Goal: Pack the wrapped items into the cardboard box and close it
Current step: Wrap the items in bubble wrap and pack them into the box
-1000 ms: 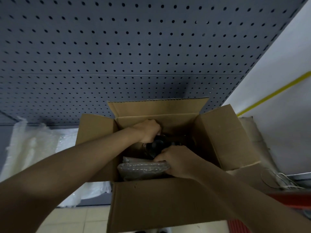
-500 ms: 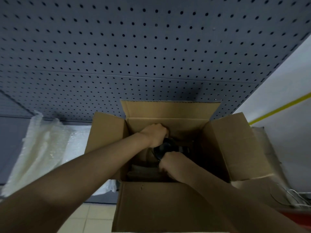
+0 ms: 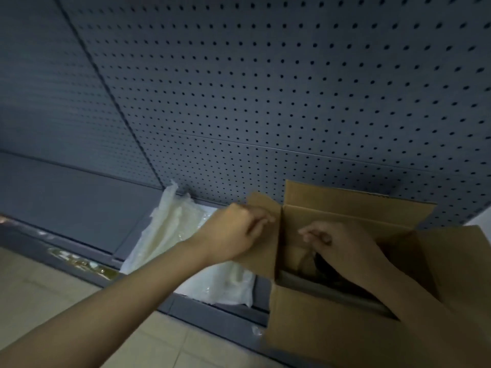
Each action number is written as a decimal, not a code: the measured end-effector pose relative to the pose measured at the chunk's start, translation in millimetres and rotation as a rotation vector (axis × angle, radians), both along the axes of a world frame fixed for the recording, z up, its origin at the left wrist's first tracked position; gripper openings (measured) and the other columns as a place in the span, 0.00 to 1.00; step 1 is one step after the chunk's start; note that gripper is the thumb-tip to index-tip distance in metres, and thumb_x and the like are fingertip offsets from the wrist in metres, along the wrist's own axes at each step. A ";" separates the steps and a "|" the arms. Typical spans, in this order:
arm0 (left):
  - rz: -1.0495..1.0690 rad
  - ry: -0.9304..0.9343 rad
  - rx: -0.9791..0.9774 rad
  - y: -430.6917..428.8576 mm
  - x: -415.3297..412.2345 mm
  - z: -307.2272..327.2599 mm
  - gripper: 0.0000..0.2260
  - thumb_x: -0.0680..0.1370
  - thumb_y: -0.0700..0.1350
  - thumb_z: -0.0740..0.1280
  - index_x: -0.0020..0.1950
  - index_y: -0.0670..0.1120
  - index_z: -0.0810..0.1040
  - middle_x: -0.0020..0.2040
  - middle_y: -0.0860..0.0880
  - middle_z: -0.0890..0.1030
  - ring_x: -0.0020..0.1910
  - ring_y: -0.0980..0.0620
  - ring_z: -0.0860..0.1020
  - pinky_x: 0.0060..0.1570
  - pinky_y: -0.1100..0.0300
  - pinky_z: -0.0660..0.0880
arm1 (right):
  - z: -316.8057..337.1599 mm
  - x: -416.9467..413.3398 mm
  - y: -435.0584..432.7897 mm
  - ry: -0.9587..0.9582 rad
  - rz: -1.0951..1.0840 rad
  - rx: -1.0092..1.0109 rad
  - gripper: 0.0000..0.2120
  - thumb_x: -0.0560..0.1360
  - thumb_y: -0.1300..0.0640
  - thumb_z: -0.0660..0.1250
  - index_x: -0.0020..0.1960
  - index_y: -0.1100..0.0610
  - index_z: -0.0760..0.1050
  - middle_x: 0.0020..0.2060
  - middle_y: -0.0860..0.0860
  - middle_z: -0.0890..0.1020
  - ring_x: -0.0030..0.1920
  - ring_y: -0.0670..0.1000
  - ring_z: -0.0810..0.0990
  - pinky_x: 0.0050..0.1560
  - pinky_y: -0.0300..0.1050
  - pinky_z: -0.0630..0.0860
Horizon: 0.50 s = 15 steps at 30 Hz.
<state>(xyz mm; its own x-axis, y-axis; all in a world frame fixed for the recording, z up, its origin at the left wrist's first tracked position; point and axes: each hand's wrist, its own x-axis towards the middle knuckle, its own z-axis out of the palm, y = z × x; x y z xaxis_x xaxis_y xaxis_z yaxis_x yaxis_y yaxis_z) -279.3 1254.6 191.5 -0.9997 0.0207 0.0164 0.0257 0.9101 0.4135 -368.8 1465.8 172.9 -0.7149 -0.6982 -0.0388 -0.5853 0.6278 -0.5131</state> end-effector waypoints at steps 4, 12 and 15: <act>0.186 0.123 0.032 -76.6 42.5 11.6 0.14 0.79 0.48 0.58 0.57 0.51 0.81 0.50 0.55 0.85 0.43 0.56 0.83 0.51 0.57 0.79 | 10.8 31.8 -62.4 0.163 -0.052 -0.198 0.09 0.78 0.51 0.63 0.55 0.47 0.80 0.41 0.44 0.85 0.38 0.42 0.81 0.39 0.41 0.80; 0.238 0.077 0.022 -237.5 97.0 -28.8 0.11 0.80 0.43 0.61 0.58 0.51 0.80 0.52 0.53 0.84 0.45 0.54 0.81 0.47 0.52 0.80 | -12.4 107.0 -212.3 0.199 -0.101 -0.349 0.06 0.74 0.57 0.70 0.50 0.50 0.82 0.44 0.45 0.85 0.42 0.41 0.80 0.46 0.36 0.79; 0.223 0.042 0.080 -272.6 111.2 -44.8 0.11 0.79 0.43 0.61 0.57 0.52 0.80 0.53 0.54 0.84 0.46 0.54 0.81 0.49 0.53 0.79 | -54.9 116.9 -249.4 -0.156 -0.319 -0.280 0.13 0.75 0.60 0.68 0.59 0.53 0.77 0.56 0.49 0.80 0.52 0.48 0.78 0.51 0.41 0.75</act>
<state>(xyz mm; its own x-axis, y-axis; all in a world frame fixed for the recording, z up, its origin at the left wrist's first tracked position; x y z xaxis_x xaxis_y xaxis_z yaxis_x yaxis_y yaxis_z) -168.1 982.0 146.7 -0.9778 -0.2035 0.0504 -0.1538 0.8596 0.4872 -251.9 1216.4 118.0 -0.8966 -0.4428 -0.0045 -0.2870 0.5888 -0.7556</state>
